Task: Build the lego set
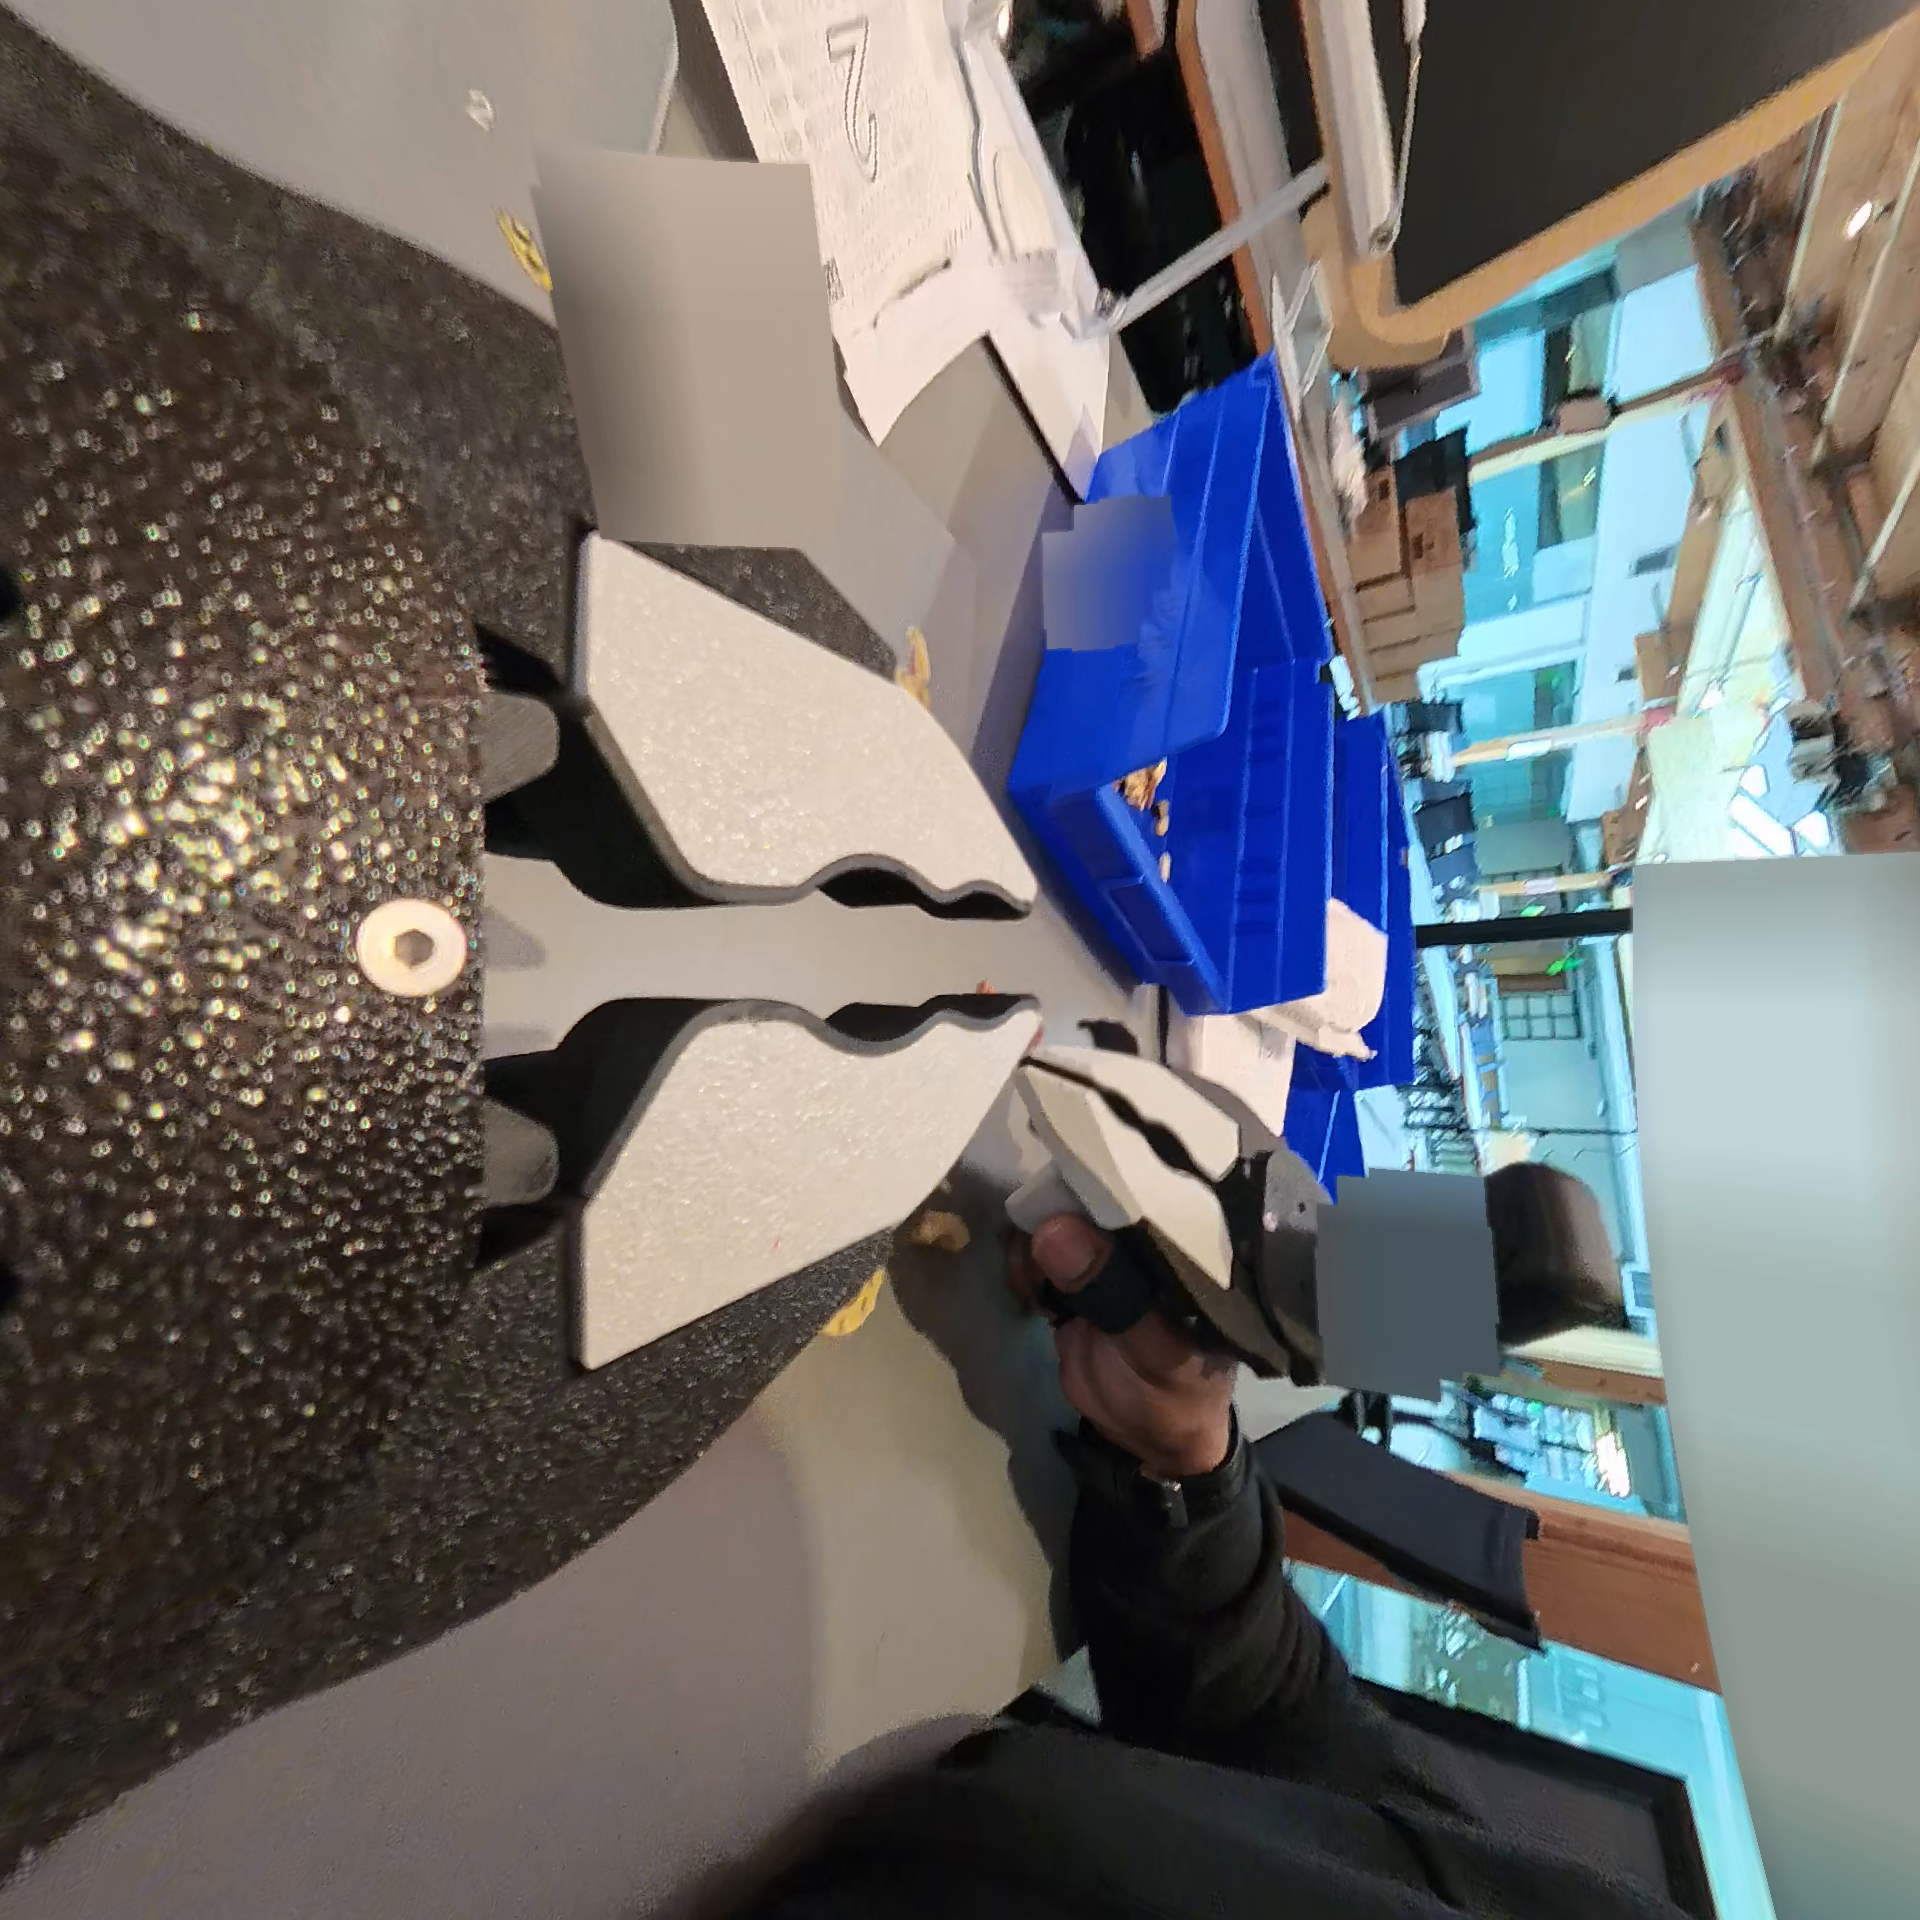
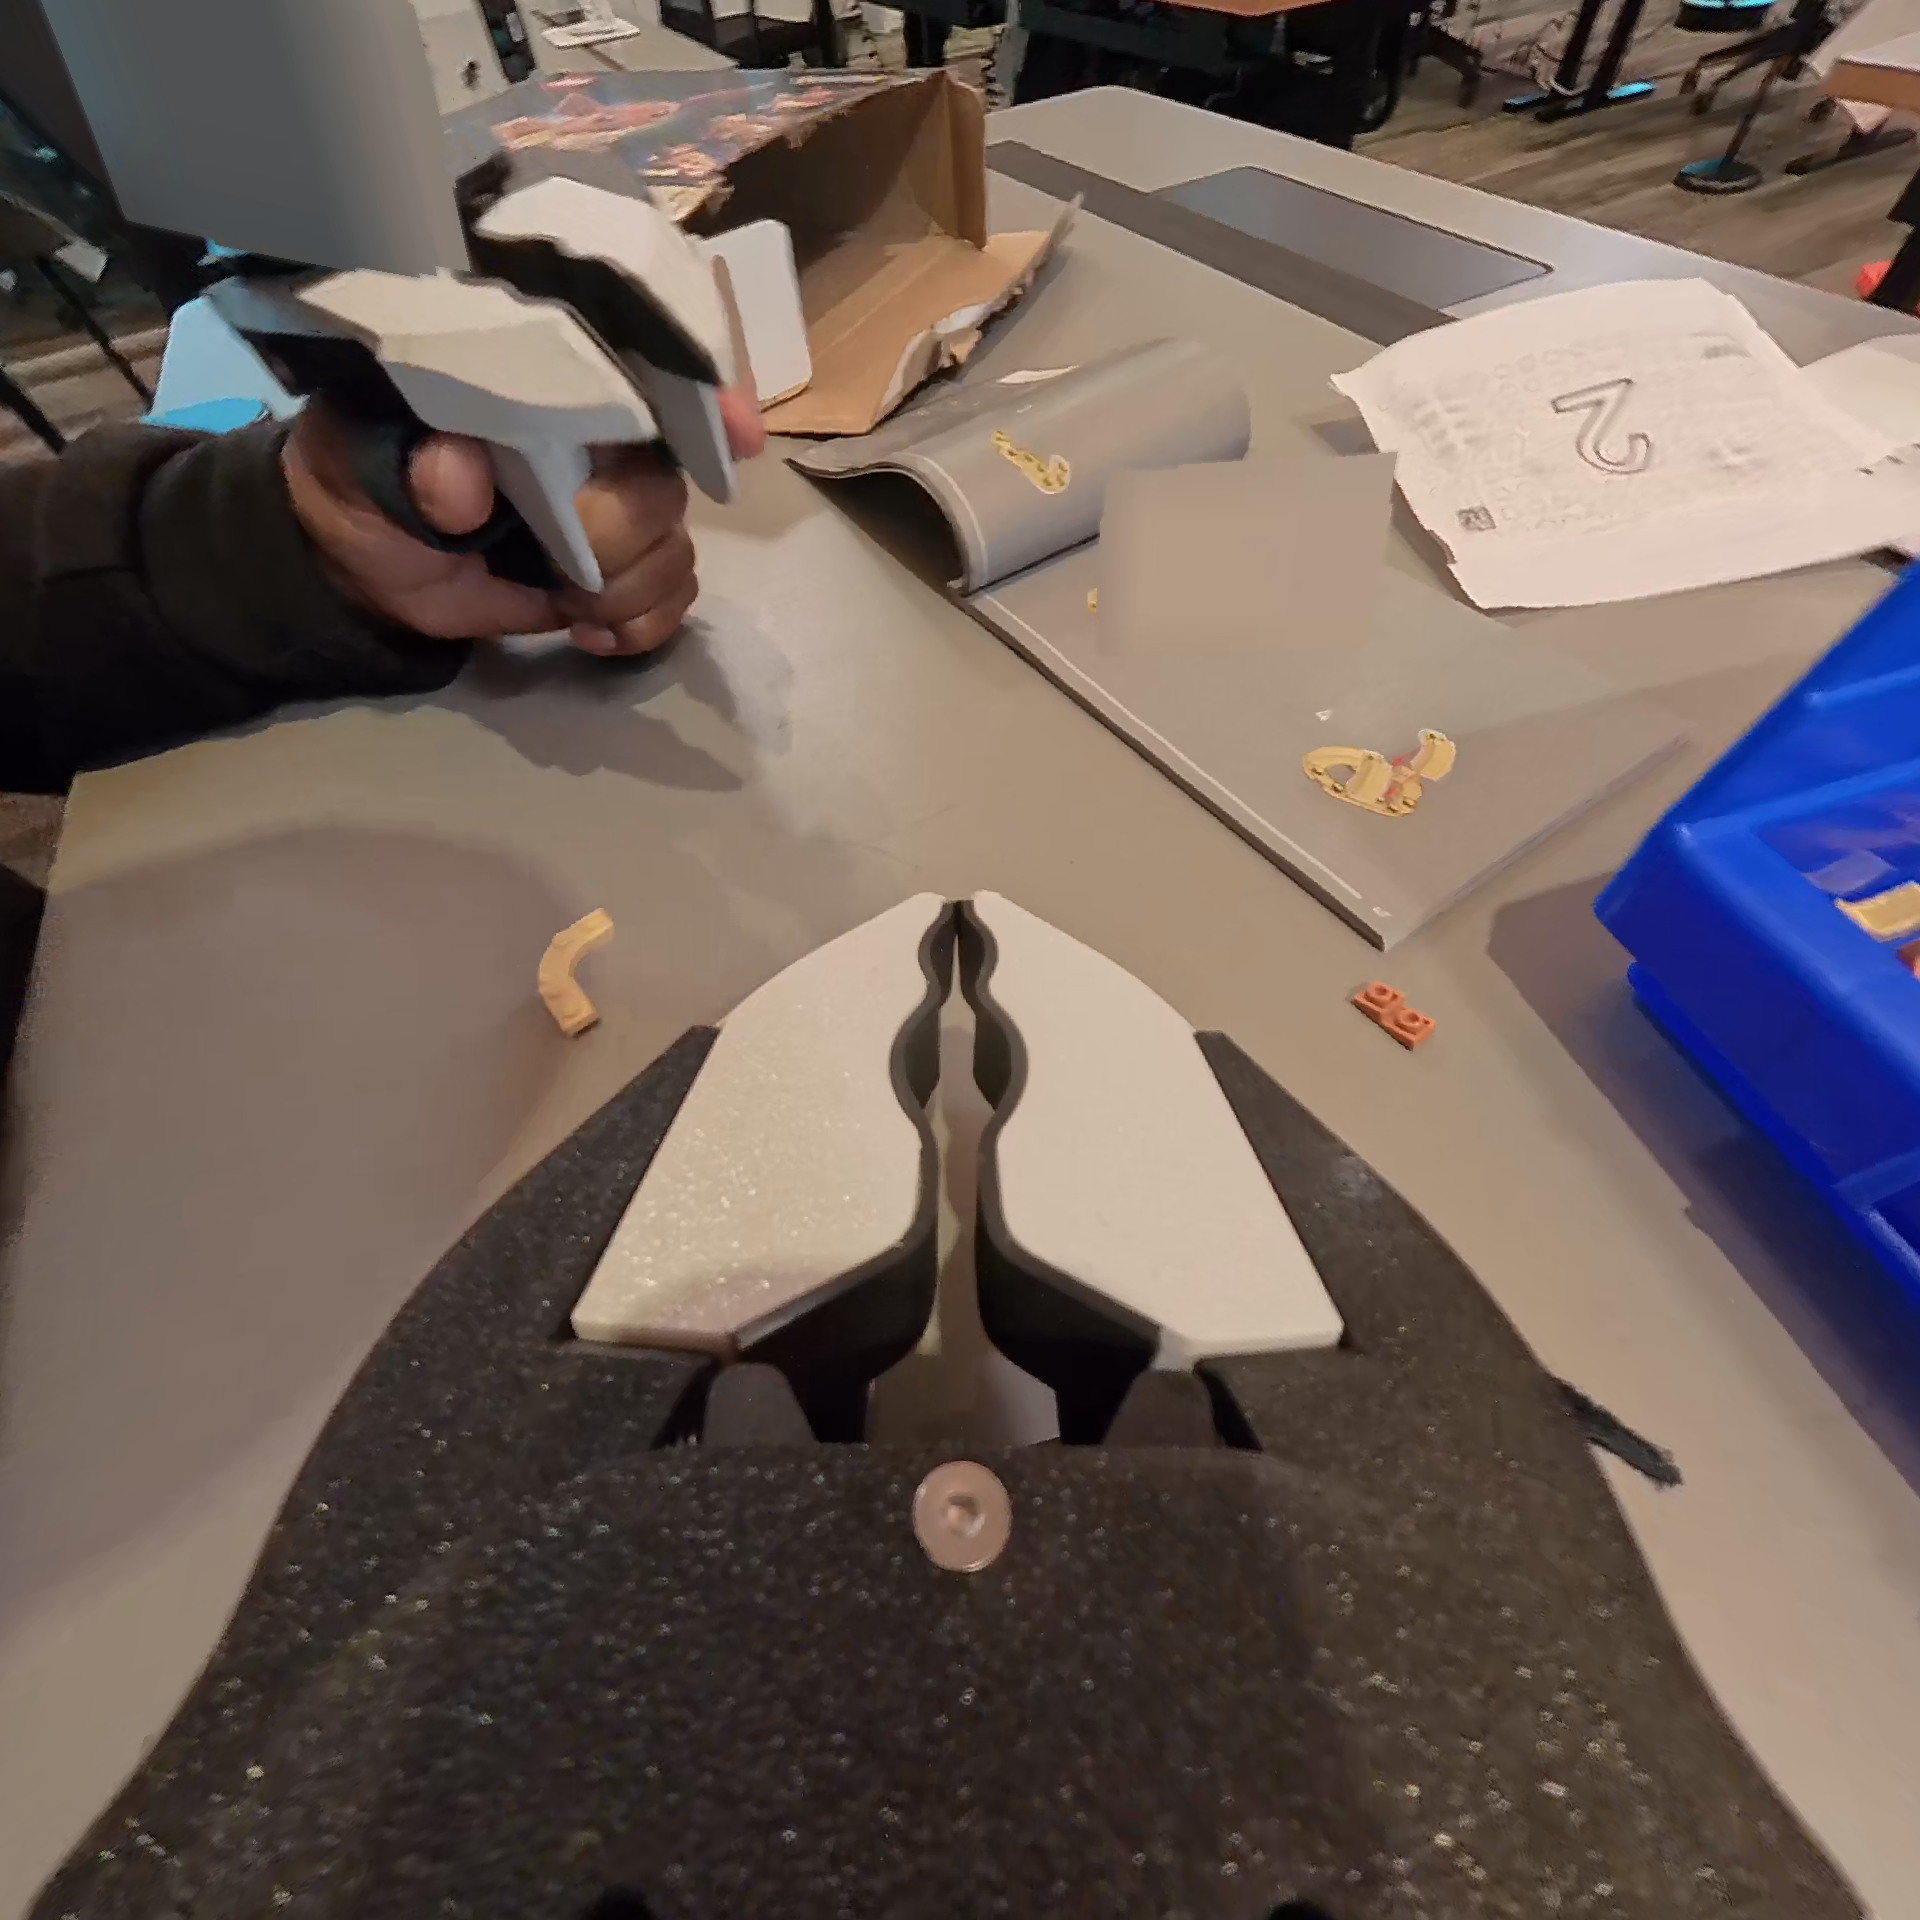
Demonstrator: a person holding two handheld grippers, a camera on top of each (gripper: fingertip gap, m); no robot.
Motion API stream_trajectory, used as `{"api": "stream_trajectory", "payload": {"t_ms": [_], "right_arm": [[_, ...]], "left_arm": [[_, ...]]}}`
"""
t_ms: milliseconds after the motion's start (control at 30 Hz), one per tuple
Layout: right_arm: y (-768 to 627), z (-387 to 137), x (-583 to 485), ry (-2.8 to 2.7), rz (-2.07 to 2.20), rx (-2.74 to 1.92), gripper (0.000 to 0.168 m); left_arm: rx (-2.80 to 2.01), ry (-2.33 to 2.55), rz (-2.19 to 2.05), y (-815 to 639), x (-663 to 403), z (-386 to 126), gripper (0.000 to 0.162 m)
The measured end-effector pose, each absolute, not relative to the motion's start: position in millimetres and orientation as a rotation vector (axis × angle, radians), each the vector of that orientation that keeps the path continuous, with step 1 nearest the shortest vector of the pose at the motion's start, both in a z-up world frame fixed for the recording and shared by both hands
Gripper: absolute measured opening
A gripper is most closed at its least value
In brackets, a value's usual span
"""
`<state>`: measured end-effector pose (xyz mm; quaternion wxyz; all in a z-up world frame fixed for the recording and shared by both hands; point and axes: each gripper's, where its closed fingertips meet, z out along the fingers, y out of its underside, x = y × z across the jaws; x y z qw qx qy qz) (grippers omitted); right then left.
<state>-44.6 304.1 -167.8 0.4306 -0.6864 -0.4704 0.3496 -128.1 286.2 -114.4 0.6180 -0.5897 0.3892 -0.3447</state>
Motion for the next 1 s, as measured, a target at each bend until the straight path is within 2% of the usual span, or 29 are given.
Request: {"api": "stream_trajectory", "payload": {"t_ms": [367, 667, 1000], "right_arm": [[306.1, -125.5, -19.1, -1.189, 0.79, -1.564, 0.002], [265.2, -155.6, 8.4, -1.37, 0.821, -1.688, 0.002], [233.8, -194.7, -12.8, -1.613, 0.669, -1.69, 0.003]], "left_arm": [[-1.487, 1.132, -0.814, 262.8, -103.3, -142.2, 0.015], [-1.699, 1.284, -0.894, 234.1, -85.3, -172.0, 0.019], [-1.863, 1.608, -0.67, 207.2, -82.5, -213.7, 0.024]]}}
